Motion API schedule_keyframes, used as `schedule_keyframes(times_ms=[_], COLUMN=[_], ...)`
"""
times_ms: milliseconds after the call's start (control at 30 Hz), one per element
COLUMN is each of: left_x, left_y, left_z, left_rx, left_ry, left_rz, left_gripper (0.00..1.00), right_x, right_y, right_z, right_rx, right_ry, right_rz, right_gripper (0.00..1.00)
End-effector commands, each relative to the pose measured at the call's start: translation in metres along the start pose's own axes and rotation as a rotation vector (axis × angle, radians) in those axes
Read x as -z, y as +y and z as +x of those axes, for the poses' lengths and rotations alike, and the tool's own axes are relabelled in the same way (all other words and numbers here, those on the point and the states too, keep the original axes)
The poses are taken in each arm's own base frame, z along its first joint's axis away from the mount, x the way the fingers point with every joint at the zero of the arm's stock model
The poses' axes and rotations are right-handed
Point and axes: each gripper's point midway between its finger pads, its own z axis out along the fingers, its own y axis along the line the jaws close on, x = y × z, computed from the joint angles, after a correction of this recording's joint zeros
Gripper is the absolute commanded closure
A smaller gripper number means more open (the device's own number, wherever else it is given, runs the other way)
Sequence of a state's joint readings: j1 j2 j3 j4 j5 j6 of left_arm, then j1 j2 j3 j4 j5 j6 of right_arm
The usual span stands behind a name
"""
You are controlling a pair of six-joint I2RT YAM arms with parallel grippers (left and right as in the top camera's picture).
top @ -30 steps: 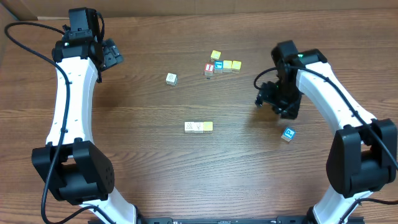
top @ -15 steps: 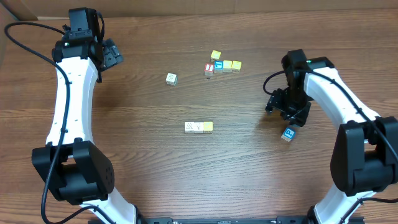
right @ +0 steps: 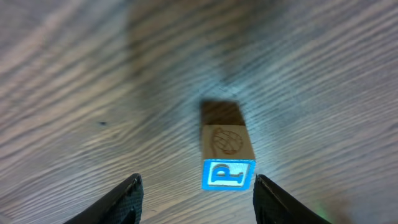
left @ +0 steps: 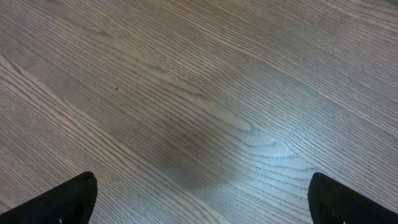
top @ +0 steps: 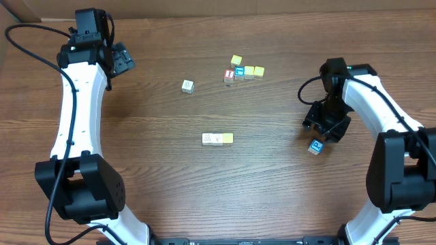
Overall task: Flip 5 blocks
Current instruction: 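Lower the right gripper and grasp the blue 'P' block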
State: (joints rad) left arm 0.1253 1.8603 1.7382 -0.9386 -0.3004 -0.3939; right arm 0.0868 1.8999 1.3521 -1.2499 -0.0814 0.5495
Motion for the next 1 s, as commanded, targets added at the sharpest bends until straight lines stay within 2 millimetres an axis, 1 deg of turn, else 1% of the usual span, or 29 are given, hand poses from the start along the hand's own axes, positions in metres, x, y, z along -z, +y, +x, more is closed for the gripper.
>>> schedule_keyframes(times_ms=[0, 400, 700, 767, 833, 867, 967], left_x=[0.010, 0.010, 0.010, 0.010, 0.010, 0.010, 0.010], left_y=[0.003, 0.003, 0.003, 0.003, 0.003, 0.003, 0.003], left_z=[-0.010, -0.010, -0.010, -0.010, -0.010, -0.010, -0.010], left_rx=[0.035, 0.035, 0.035, 0.035, 0.035, 0.035, 0.035], left_ry=[-0.034, -0.034, -0.034, -0.034, -0.034, -0.034, -0.034], left_rz=[-0.002, -0.002, -0.002, -0.002, -0.002, -0.002, -0.002], left_gripper=[0.00, 0.00, 0.00, 0.00, 0.00, 0.00, 0.00], right_x=[-0.002, -0.004, -0.021, -0.021, -0.021, -0.021, -0.021], right_y=[-0.006, -0.011, -0.013, -0.012, -0.010, -0.010, -0.009], right_z=[0.004, 0.006, 0.006, 0.005, 0.002, 0.002, 0.000], right_rx=[-0.002, -0.001, -0.001, 0.000, 0.000, 0.001, 0.001], right_ry=[-0.001, 0.003, -0.002, -0.008, -0.017, -0.020, -0.025], right_rz=[0.021, 0.048, 0.044, 0.039, 0.032, 0.030, 0.026], right_gripper=[0.43, 0.43, 0.44, 0.45, 0.53, 0.55, 0.57])
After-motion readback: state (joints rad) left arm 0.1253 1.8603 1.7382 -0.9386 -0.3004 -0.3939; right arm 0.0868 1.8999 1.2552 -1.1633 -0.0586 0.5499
